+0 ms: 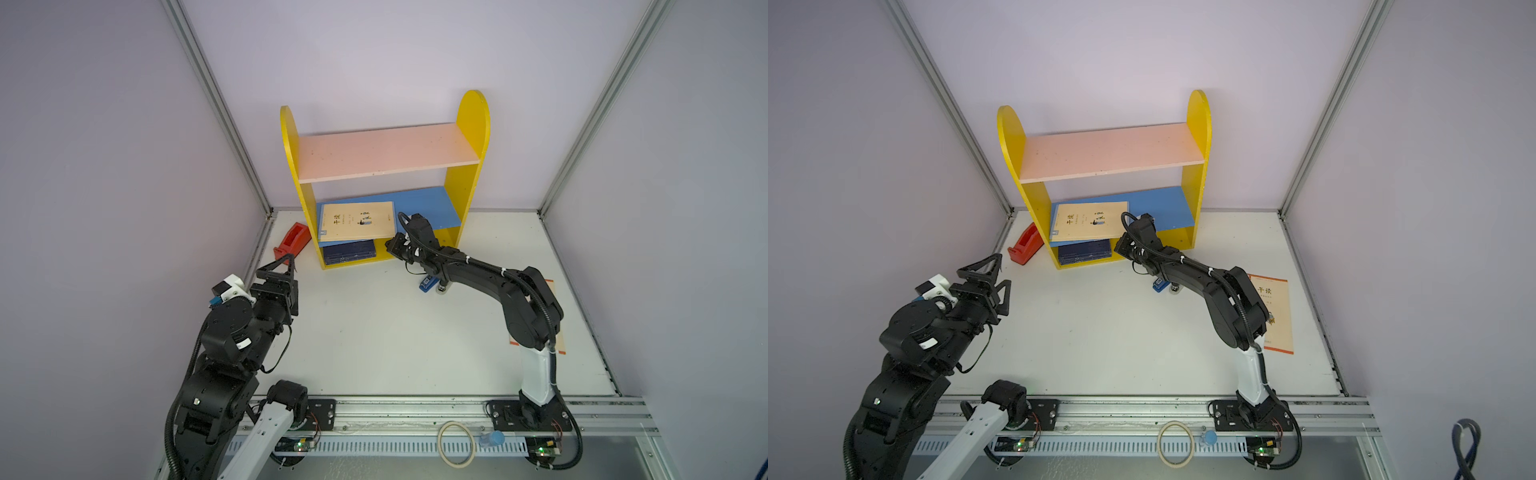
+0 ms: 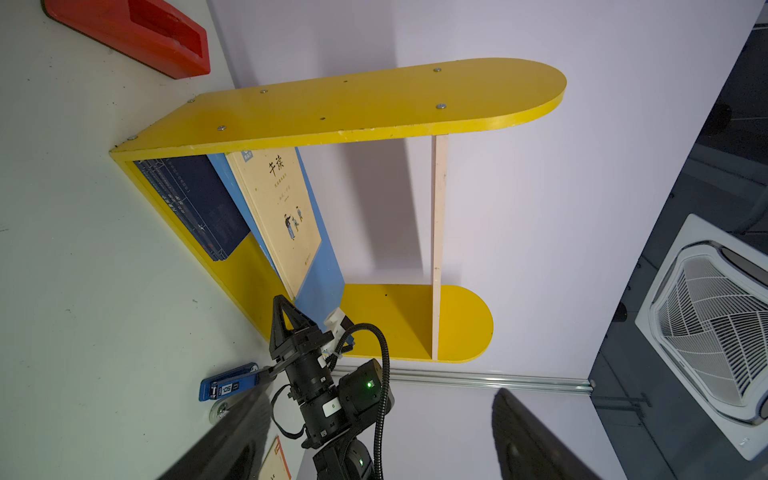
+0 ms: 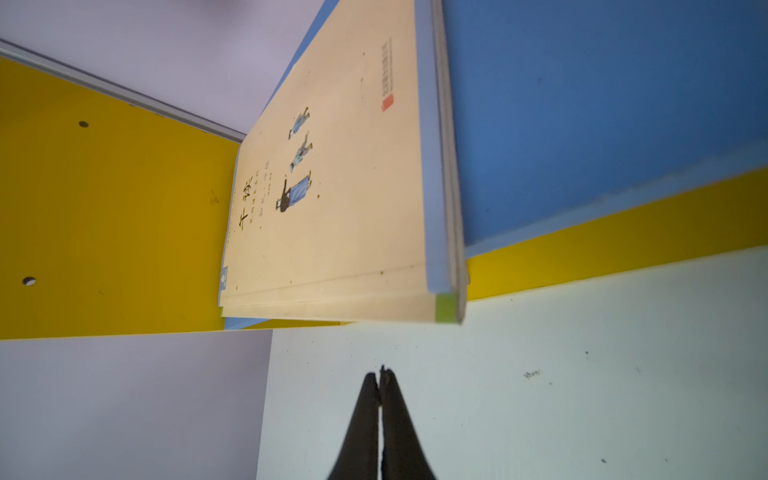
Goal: Stacking books/files
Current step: Place the book on the bookshelf.
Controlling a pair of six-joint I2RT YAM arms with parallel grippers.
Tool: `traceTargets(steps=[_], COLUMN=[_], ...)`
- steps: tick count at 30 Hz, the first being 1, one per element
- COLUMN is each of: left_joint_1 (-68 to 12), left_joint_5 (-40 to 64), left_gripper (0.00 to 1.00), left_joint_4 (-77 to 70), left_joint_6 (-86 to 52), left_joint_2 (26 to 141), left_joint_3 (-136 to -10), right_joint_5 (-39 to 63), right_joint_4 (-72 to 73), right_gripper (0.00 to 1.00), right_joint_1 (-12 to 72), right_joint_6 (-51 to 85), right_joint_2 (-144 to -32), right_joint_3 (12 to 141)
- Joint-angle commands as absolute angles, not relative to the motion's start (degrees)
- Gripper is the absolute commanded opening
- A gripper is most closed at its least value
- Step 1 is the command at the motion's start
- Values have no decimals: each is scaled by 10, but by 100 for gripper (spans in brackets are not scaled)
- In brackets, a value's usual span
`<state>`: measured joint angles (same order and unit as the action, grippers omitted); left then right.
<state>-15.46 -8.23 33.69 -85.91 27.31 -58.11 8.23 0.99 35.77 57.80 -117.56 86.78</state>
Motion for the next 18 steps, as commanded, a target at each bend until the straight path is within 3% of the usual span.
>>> traceTargets(steps=[1,18], left_joint_1=[-154,-155], left_joint_5=[-87,-91], left_gripper=[86,86], left_joint_4=[326,327], left_joint_6=[-852,-851], left_joint_2=[270,269], left_joint_3=[-584,-584], right_joint_5=[75,108], right_joint_4=[0,-56], right_gripper=[7,7], right_joint_1=[353,353], right_joint_6=[579,556], right_joint_2=[-1191,-1236], right_joint_3=[891,991])
